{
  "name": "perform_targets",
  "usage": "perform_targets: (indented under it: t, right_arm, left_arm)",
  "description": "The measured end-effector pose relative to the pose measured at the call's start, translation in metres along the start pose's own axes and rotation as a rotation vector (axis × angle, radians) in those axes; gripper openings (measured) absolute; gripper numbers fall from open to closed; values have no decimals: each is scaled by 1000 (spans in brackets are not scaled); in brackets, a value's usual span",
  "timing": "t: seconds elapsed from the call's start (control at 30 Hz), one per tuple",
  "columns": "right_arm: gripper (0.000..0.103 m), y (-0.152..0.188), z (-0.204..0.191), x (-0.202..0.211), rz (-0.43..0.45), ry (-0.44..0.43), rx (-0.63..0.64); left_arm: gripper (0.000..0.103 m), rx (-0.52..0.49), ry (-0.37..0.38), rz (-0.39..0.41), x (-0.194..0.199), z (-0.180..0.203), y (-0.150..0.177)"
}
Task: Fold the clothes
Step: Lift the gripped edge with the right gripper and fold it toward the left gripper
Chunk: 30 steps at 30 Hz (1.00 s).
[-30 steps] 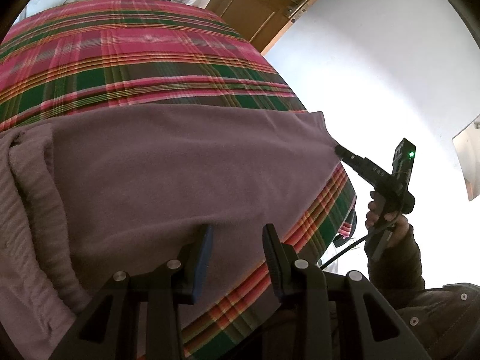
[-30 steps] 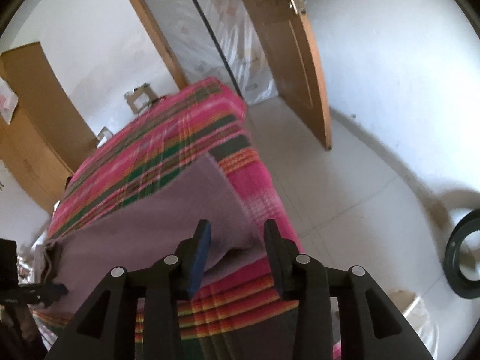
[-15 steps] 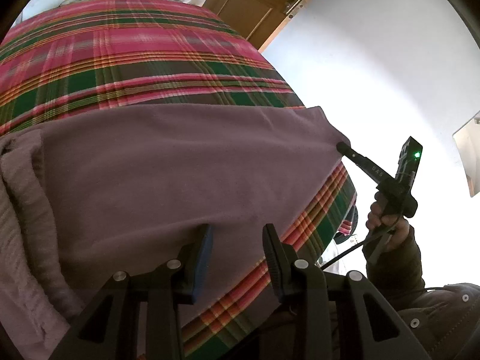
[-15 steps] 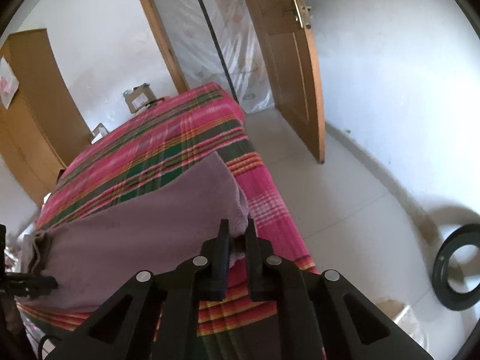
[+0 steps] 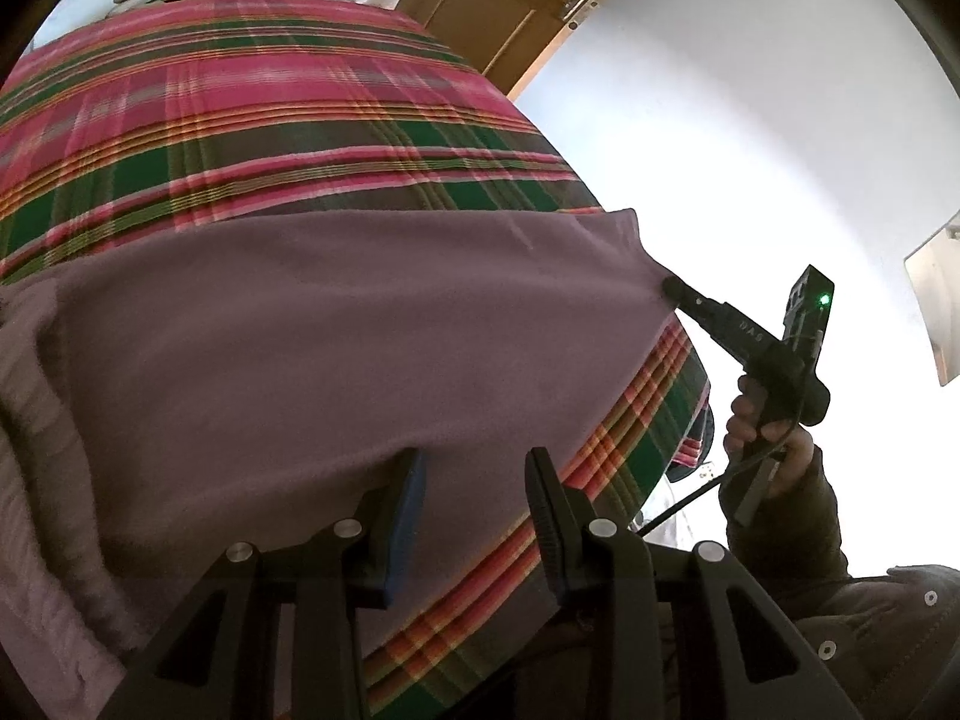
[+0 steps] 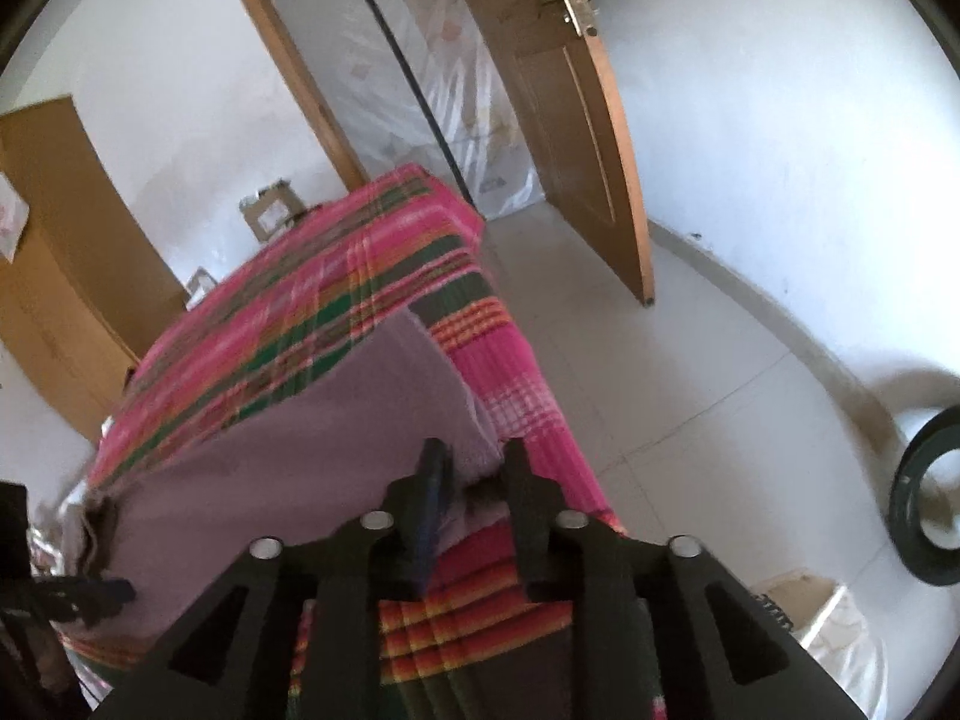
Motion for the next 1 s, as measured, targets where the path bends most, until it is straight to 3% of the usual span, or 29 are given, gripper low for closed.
perform_targets:
  t: [0.1,0.23,0.4,0.63,0.77,1.0]
  right_arm:
    - [32,0,3,-2,-9,-18,-17]
    - [33,3,-4,-6,-6,24,11]
    - [17,7,-18,-10,-3,83,84]
    - [12,4,-19,-6,22,53,75]
    - [11,8,-43,8,82,73,182]
    - [10,13,-85,16,110,11,305]
  left_arm:
    - [35,-20,12,-1,3,7,-7]
    - [35,-28,58,-3,5,16,-22]
    - [35,-18,126,-31,-4,24,-45]
    - [35,22,198,-74,-22,26,-65]
    - [35,50,223,-80,-24,22,-68]
    - [35,112,283,-43,-17,9,-70]
Point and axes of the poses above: each gripper's, at about its wrist camera, not at the fingertips, and x roughly against the way its jaws point, z to its right, y to its underside, the point moved 2 cm from there along -x, roughly the way its jaws point, and after that the axes turned 15 degrees about -z, right-handed, at the moved point
